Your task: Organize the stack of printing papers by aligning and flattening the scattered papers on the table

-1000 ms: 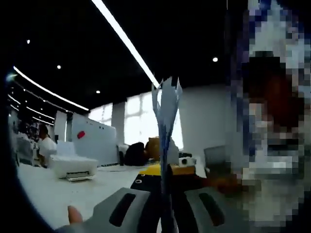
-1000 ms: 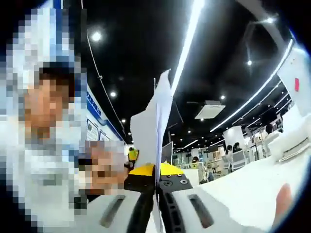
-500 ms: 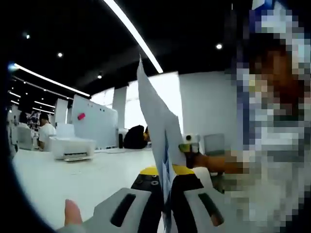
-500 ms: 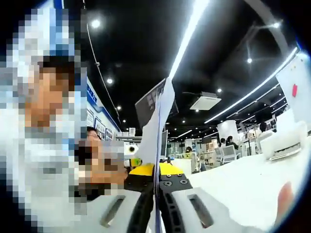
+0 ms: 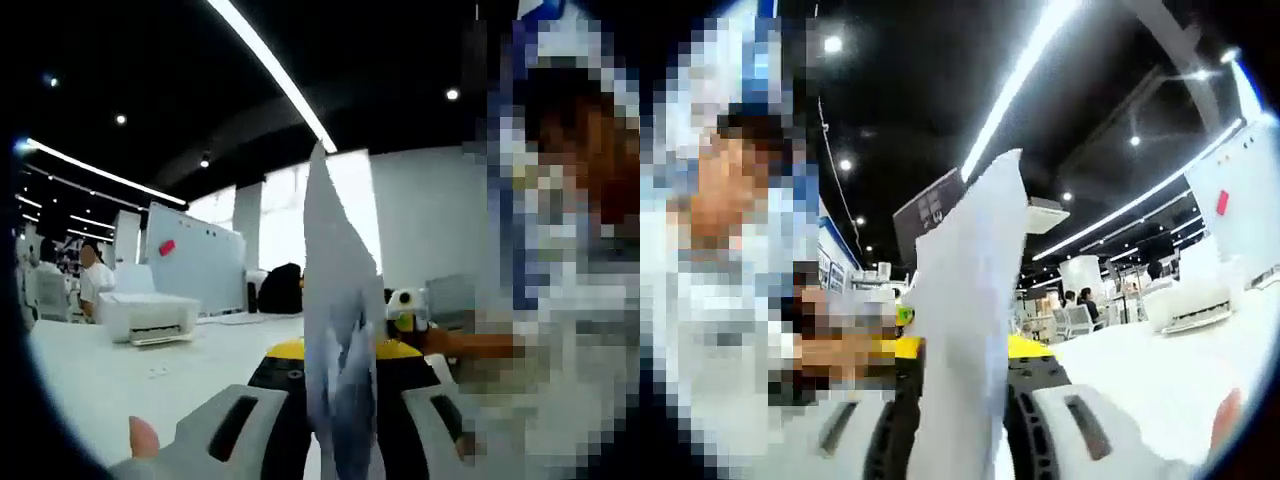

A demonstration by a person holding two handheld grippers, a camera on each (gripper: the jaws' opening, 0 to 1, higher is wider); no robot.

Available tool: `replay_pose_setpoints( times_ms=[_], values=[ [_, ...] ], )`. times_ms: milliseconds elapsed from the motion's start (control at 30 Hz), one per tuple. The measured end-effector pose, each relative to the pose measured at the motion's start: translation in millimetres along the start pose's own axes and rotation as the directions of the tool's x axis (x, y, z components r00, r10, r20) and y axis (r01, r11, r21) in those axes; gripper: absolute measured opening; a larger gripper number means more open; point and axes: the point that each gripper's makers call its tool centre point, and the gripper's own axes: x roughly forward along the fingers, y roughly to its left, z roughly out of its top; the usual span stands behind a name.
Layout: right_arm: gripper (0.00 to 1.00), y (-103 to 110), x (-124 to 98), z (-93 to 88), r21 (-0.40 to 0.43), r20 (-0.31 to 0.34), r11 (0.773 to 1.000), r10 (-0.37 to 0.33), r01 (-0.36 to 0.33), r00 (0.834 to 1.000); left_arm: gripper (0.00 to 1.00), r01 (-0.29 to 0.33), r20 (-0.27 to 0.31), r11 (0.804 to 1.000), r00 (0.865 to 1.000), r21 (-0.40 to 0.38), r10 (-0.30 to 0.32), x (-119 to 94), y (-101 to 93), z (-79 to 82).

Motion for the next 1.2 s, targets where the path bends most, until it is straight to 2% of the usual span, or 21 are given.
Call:
replay_pose_setpoints(
  times_ms=[67, 133, 167, 233, 300, 333, 433, 467, 500, 533, 567, 600, 667, 733, 900, 967, 1000, 1033, 1067, 1133, 1200],
  values=[
    [0.24, 1.8, 3.3, -8.3, -0.04, -0.038, 0.999, 0.014, -0.016, 0.999, 0.21, 0.021, -0.045, 0.999, 0.999, -0.041, -0.023, 3.7, -5.5, -16.6],
    [0.22, 5.4, 5.4, -13.0, -0.044, -0.061, 0.999, 0.023, -0.026, 0.998, 0.15, 0.032, -0.065, 0.999, 0.997, -0.027, -0.033, 4.5, -12.7, -24.6],
    [0.13, 15.8, 5.2, -22.2, -0.065, -0.113, 0.995, 0.064, -0.072, 0.992, 0.07, 0.06, -0.073, 0.998, 0.996, 0.018, -0.059, 2.1, -22.6, -28.2],
    [0.0, 23.0, 5.1, -21.4, -0.087, -0.104, 0.992, 0.085, -0.094, 0.991, 0.06, 0.081, -0.04, 0.997, 0.996, 0.001, -0.081, -0.5, -31.2, -24.3],
    [0.0, 29.5, 4.3, -16.4, -0.079, -0.081, 0.991, 0.105, -0.112, 0.991, 0.06, 0.084, -0.03, 0.996, 0.996, 0.007, -0.083, -2.3, -35.1, -20.6],
    [0.0, 30.3, 5.3, -9.5, -0.095, -0.057, 0.989, 0.11, -0.115, 0.992, 0.06, 0.082, -0.016, 0.995, 0.997, 0.05, -0.081, -1.5, -35.0, -14.2],
    [0.0, 33.5, 8.7, 12.0, -0.101, 0.001, 0.988, 0.117, -0.117, 0.993, 0.07, 0.085, 0.041, 0.995, 0.995, 0.057, -0.088, 1.0, -36.6, 8.2],
    [0.1, 31.1, 6.9, 12.7, -0.096, 0.014, 0.99, 0.109, -0.107, 0.994, 0.17, 0.057, 0.05, 0.996, 0.997, 0.062, -0.06, -0.8, -32.4, 6.1],
    [0.27, 25.7, 4.3, 6.9, -0.061, 0.011, 0.995, 0.08, -0.079, 0.997, 0.3, 0.016, 0.032, 0.998, 0.999, 0.055, -0.017, -4.4, -24.4, -3.0],
    [0.34, 23.6, 2.5, 1.7, -0.049, 0.0, 0.996, 0.073, -0.073, 0.997, 0.36, 0.012, -0.005, 0.999, 1.0, 0.044, -0.011, -7.3, -22.6, -15.4],
    [0.3, 19.5, -1.3, -10.6, -0.031, -0.042, 0.998, 0.056, -0.057, 0.998, 0.28, 0.018, -0.034, 1.0, 0.999, 0.013, -0.017, -9.9, -22.9, -26.4],
    [0.2, 19.5, -3.0, -17.8, -0.025, -0.063, 0.998, 0.06, -0.062, 0.996, 0.19, 0.031, -0.04, 0.999, 0.999, -0.019, -0.032, -11.0, -25.1, -31.8],
    [0.19, 16.3, -1.5, -29.3, -0.069, -0.112, 0.996, 0.047, -0.055, 0.993, 0.13, 0.022, -0.035, 1.0, 0.999, -0.015, -0.023, -10.0, -21.6, -36.1],
    [0.01, 23.2, 1.7, -31.8, -0.099, -0.144, 0.991, 0.073, -0.088, 0.987, 0.06, 0.027, -0.04, 1.0, 0.999, 0.005, -0.027, -9.6, -22.3, -38.4],
    [0.0, 27.6, 8.3, -13.7, -0.069, -0.121, 0.991, 0.105, -0.114, 0.987, 0.1, 0.035, -0.003, 0.999, 0.999, -0.017, -0.035, -9.1, -20.4, -23.4],
    [0.19, 25.3, 8.6, -9.6, -0.048, -0.099, 0.994, 0.096, -0.101, 0.99, 0.32, 0.019, -0.01, 0.999, 1.0, -0.041, -0.02, -10.9, -16.0, -21.0],
    [0.22, 23.3, 8.7, -10.9, -0.035, -0.105, 0.995, 0.088, -0.092, 0.991, 0.32, 0.022, -0.043, 0.997, 0.999, -0.071, -0.025, -12.0, -16.0, -25.3],
    [0.17, 25.1, 7.8, -14.3, -0.04, -0.112, 0.993, 0.103, -0.108, 0.988, 0.25, 0.037, -0.075, 0.997, 0.996, -0.067, -0.042, -12.8, -18.5, -29.8],
    [0.12, 26.9, 7.1, -18.2, -0.041, -0.122, 0.993, 0.106, -0.112, 0.987, 0.1, 0.069, -0.1, 0.997, 0.992, -0.043, -0.073, -13.5, -24.2, -33.8],
    [0.02, 27.2, 6.0, -30.9, -0.069, -0.177, 0.991, 0.104, -0.118, 0.979, 0.06, 0.063, -0.094, 0.998, 0.993, -0.024, -0.065, -11.7, -27.0, -32.6],
    [0.0, 33.5, 6.2, -31.4, -0.048, -0.173, 0.988, 0.137, -0.148, 0.975, 0.06, 0.077, -0.097, 0.997, 0.992, -0.009, -0.077, -12.5, -28.8, -32.3]
  ],
)
